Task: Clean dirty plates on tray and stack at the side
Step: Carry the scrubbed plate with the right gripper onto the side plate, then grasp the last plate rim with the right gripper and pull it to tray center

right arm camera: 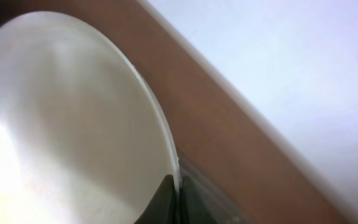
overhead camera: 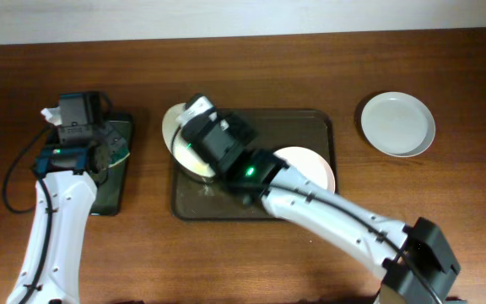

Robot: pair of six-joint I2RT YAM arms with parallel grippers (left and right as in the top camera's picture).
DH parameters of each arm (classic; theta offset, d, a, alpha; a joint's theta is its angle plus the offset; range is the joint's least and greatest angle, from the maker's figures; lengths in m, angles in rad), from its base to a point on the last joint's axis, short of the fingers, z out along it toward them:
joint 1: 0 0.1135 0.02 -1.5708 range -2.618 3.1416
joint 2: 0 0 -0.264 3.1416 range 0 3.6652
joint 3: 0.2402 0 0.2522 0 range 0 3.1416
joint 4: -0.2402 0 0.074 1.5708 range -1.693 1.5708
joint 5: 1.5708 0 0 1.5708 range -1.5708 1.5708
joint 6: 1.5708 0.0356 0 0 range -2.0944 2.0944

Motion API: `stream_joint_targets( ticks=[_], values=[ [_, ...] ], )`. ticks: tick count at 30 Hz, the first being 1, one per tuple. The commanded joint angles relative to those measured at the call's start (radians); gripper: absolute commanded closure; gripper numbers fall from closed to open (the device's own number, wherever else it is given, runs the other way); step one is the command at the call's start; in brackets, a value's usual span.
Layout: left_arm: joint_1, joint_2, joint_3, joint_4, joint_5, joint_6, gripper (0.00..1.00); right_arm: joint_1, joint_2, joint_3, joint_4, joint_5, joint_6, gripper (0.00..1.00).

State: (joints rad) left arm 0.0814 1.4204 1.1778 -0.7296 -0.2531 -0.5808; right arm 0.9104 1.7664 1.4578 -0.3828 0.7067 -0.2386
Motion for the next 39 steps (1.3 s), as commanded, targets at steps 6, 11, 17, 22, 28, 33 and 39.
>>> stream_joint_targets(
  ticks=[6,11,17,22,28,33,39],
  values=[
    [0.056,0.003,0.001,0.002,0.032,-0.01,1.0,0.164,-0.017,0.014,0.264,0.578,-0.674,0.96],
    [0.056,0.004,0.001,0.002,0.033,-0.01,1.0,0.101,-0.017,0.014,0.158,0.563,-0.311,0.96],
    [0.056,0.004,0.001,0.002,0.055,-0.01,1.0,-0.255,-0.025,0.012,-0.244,-0.177,0.417,0.96],
    [0.056,0.004,0.001,0.002,0.056,-0.01,1.0,-0.81,-0.1,0.012,-0.291,-0.748,0.609,0.95],
    [0.056,0.004,0.001,0.002,0.056,-0.01,1.0,-1.283,0.014,0.011,-0.415,-0.756,0.612,0.96],
    [0.056,0.004,0.001,0.002,0.067,-0.01,1.0,-1.322,0.091,0.011,-0.402,-0.721,0.577,0.9],
    [0.056,0.004,0.001,0.006,0.074,-0.01,1.0,-1.312,0.069,0.011,-0.437,-0.771,0.561,0.24]
  ],
)
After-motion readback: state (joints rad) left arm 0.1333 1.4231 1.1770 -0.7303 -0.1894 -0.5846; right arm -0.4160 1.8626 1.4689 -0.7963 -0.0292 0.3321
